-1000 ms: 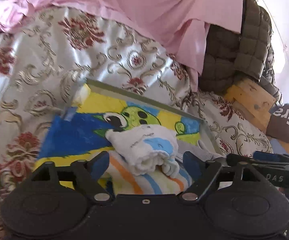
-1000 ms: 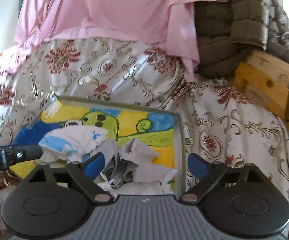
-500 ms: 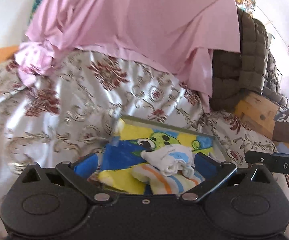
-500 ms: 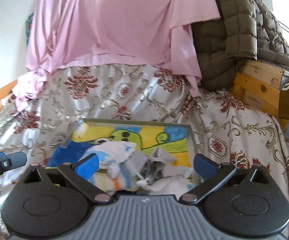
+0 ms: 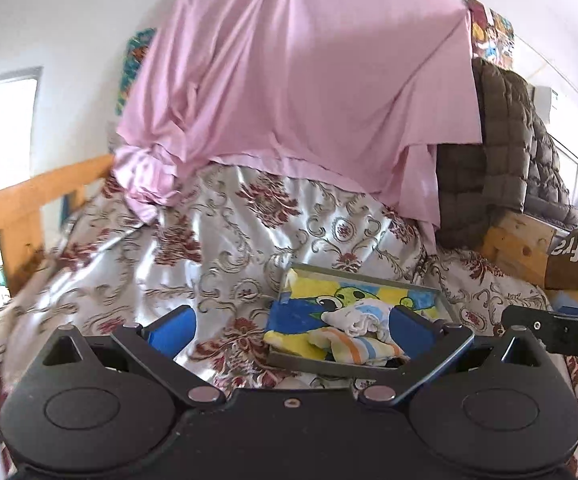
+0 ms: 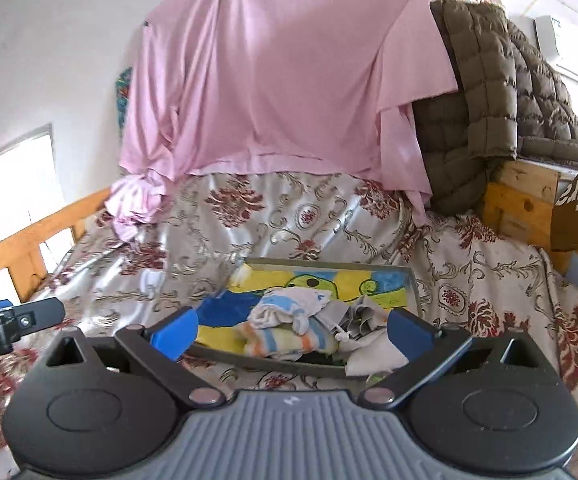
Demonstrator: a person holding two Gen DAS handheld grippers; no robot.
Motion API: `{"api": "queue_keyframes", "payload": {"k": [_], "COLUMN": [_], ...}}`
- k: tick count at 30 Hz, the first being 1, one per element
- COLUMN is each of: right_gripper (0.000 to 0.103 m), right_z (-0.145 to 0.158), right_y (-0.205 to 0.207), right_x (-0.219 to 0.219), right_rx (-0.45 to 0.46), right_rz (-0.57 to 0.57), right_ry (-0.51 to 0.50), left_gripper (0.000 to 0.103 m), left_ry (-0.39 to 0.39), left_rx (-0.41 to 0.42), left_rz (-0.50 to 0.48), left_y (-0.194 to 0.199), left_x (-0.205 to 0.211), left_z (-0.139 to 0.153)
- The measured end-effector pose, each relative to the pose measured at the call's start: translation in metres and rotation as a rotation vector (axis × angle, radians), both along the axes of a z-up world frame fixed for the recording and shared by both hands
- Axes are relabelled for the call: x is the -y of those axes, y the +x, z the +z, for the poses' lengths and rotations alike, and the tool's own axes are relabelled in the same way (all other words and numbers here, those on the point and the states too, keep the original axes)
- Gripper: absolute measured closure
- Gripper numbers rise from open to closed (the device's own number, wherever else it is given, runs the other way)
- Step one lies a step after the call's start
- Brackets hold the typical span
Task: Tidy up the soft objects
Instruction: 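Move both tools back toward the orange cup and grey pouch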
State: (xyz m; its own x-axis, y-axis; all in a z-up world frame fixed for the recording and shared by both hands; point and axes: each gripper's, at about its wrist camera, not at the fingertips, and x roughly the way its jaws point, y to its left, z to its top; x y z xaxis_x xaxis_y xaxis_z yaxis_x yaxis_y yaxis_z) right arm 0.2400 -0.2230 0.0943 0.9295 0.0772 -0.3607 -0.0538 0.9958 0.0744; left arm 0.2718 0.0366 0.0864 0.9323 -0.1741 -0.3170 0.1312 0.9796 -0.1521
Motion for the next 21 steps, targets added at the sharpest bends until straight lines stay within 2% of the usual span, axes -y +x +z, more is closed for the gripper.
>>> {"api": "queue_keyframes", "payload": {"k": [5,9,16,21], "right_gripper": [0.000,0.000,0.000,0.000], "right_z": [0.005,0.000,-0.031,-0.063], "right_y": [-0.045,-0.068,-0.081,-0.076], "right_x": [-0.001,-0.004,-0.016,-0.027], "right_rx": [0.037,0.058,0.061,0.016], "right_rz": [0.003,0.006,0.043,0.074], "right_ry": [0.004,-0.007,-0.038,-0.072], "left_gripper": [0.001,0.001,0.001,0.001], "left_ry": [-0.019,-0.028,0.042,0.072], "left_rx": [0.010,-0.017,-0.061,-0.124], "left_rz": [0.076,0.109,0.132,0.143], "left_y": [-0.051,-0.073,-0.086,-0.085], "left_x": [0.001,-0.002,-0.008,-0.011], "left_z": [-0.002,-0.013,-0.034,-0.059]}}
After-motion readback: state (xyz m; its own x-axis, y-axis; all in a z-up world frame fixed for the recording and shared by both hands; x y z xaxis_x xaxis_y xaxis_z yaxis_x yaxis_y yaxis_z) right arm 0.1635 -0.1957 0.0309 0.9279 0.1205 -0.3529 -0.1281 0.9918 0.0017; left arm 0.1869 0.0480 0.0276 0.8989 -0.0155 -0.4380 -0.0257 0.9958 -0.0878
